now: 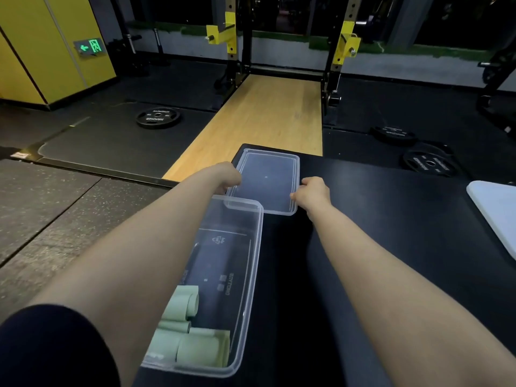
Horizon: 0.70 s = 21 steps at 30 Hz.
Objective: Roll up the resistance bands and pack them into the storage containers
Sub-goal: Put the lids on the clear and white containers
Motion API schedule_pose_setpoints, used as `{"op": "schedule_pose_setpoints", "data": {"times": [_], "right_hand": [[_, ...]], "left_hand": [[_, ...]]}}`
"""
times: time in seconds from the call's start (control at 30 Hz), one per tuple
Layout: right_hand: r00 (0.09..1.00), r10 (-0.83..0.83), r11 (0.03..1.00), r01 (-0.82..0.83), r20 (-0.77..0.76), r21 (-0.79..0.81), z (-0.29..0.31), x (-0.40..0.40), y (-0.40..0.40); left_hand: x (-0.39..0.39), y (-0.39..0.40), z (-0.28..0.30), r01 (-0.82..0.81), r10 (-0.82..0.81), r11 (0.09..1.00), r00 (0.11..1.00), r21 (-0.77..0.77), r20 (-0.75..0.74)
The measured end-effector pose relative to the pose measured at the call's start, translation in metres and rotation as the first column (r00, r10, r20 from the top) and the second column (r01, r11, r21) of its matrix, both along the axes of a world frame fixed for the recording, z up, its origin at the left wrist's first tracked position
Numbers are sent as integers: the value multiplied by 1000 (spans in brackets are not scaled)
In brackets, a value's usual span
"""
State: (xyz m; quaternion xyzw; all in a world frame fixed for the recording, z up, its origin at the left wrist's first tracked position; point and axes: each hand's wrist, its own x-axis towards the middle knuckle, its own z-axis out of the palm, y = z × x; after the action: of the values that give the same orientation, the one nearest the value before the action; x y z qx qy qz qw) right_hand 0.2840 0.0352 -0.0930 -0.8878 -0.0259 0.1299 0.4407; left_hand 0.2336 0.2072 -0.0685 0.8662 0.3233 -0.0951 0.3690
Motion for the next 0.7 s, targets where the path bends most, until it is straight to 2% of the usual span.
{"op": "schedule_pose_setpoints", "data": {"times": [0.17,0.3,0.5,0.6,0.7], "right_hand": [[998,-69,974,65,7,216,9,-6,-3],[988,-71,942,22,136,334,31,-20,-11],[960,-79,928,-28,270,371,56,-57,-19],[934,-64,946,-55,352,318,64,-83,-19],[914,4,962,-114,406,248,71,-111,-19]], "left_hand": [[-10,-2,12,-106,143,978,968,-177,207],[-26,-5,37,-153,259,943,896,-295,361],[-78,0,75,-155,390,832,846,-533,364],[-110,8,88,-112,460,698,827,-707,323],[-143,13,96,-49,464,603,834,-796,300]]}}
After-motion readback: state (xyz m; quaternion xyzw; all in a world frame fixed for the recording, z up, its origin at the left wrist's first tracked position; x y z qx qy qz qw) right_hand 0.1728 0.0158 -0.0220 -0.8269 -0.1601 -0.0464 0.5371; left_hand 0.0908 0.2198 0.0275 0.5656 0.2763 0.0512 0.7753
